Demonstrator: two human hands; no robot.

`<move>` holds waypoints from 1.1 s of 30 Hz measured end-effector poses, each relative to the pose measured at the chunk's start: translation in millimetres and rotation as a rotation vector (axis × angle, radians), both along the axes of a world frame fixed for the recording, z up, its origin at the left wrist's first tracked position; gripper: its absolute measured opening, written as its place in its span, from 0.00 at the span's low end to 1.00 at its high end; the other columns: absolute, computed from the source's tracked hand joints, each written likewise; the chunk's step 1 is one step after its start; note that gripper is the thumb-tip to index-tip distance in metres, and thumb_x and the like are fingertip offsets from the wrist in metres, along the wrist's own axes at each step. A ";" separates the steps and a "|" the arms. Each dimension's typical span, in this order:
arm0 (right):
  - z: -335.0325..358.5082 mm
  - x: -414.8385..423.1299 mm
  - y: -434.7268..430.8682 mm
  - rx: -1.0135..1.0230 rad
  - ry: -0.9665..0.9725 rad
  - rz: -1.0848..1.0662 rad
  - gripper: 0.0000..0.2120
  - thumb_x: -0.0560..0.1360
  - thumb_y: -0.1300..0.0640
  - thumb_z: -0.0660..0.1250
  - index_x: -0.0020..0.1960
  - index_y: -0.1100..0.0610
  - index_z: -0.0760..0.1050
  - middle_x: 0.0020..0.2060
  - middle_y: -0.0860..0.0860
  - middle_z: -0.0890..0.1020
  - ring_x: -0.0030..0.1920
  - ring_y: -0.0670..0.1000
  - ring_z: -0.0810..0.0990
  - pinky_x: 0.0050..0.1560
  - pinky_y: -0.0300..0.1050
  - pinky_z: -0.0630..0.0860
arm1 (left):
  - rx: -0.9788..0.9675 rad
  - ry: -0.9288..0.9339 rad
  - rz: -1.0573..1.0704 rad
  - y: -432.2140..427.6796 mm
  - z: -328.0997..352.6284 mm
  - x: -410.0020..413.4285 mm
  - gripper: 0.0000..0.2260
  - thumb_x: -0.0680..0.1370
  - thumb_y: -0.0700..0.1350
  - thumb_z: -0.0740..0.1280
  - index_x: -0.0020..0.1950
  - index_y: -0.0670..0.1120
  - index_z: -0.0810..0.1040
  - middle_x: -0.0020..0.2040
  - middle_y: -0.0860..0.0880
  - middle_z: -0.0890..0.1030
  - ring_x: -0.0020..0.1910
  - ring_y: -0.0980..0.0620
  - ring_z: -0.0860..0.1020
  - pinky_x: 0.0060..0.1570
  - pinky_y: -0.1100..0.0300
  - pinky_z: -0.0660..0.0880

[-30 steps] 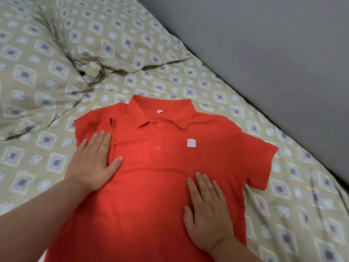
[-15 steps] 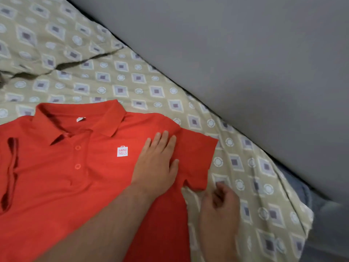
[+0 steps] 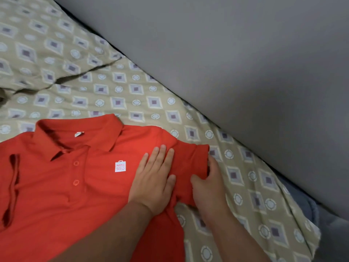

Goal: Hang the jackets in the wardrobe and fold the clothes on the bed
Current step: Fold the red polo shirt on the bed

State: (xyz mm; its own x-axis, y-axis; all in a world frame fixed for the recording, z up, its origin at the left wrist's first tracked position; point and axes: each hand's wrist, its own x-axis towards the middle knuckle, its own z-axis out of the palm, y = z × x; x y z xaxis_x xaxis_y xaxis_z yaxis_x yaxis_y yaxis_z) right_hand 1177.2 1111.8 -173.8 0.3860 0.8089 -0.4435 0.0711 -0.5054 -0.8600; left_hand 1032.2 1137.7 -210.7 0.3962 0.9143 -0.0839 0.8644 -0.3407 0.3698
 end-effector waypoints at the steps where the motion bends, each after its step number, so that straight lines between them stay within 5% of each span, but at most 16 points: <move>1: 2.0 -1.9 -0.2 0.029 -0.011 -0.012 0.33 0.71 0.68 0.61 0.71 0.42 0.69 0.58 0.45 0.82 0.55 0.46 0.83 0.56 0.55 0.81 | -0.003 -0.020 0.007 0.5 0.3 -0.2 0.29 0.80 0.56 0.45 0.79 0.49 0.44 0.80 0.49 0.47 0.80 0.51 0.45 0.77 0.53 0.40; 3: 8.9 -10.1 0.0 0.095 -0.061 -0.004 0.34 0.70 0.69 0.60 0.71 0.43 0.70 0.59 0.46 0.82 0.57 0.48 0.82 0.59 0.55 0.80 | -0.011 -0.090 -0.001 2.2 3.0 -4.5 0.28 0.83 0.54 0.47 0.79 0.50 0.40 0.78 0.53 0.40 0.80 0.54 0.40 0.76 0.60 0.34; 7: 29.4 -41.4 2.8 0.236 -0.236 0.136 0.37 0.71 0.67 0.59 0.77 0.43 0.64 0.70 0.41 0.72 0.70 0.41 0.70 0.73 0.46 0.67 | -0.043 -0.268 0.126 -0.8 28.4 -58.7 0.26 0.82 0.47 0.54 0.81 0.48 0.56 0.80 0.51 0.49 0.80 0.54 0.47 0.76 0.62 0.42; 10: 30.8 -80.3 6.2 0.215 -0.496 0.373 0.36 0.74 0.62 0.60 0.80 0.49 0.55 0.76 0.45 0.60 0.73 0.43 0.61 0.70 0.36 0.59 | 0.060 -0.111 0.350 -16.7 32.6 -136.9 0.28 0.79 0.52 0.52 0.78 0.44 0.63 0.80 0.44 0.58 0.79 0.48 0.52 0.78 0.51 0.47; 16: -1.0 -144.0 6.0 0.065 -0.738 0.769 0.35 0.80 0.49 0.59 0.81 0.59 0.47 0.81 0.55 0.44 0.76 0.55 0.62 0.71 0.46 0.64 | -0.028 0.231 0.414 -55.2 11.7 -215.9 0.34 0.78 0.60 0.44 0.79 0.43 0.60 0.80 0.42 0.58 0.79 0.44 0.55 0.78 0.47 0.50; 25: -34.1 -161.9 -2.8 0.043 -1.096 0.726 0.38 0.74 0.45 0.53 0.78 0.65 0.58 0.78 0.61 0.59 0.55 0.57 0.79 0.55 0.49 0.77 | -0.008 0.247 0.398 -53.2 -3.2 -217.9 0.32 0.79 0.58 0.47 0.80 0.45 0.58 0.80 0.44 0.58 0.80 0.46 0.55 0.78 0.47 0.51; 33: -26.5 -158.9 -9.6 0.034 -1.120 0.780 0.36 0.78 0.45 0.54 0.80 0.64 0.52 0.80 0.61 0.52 0.63 0.59 0.73 0.61 0.52 0.73 | -0.038 0.281 0.363 -56.9 0.9 -215.5 0.34 0.77 0.60 0.38 0.81 0.45 0.47 0.82 0.44 0.48 0.81 0.47 0.45 0.78 0.50 0.39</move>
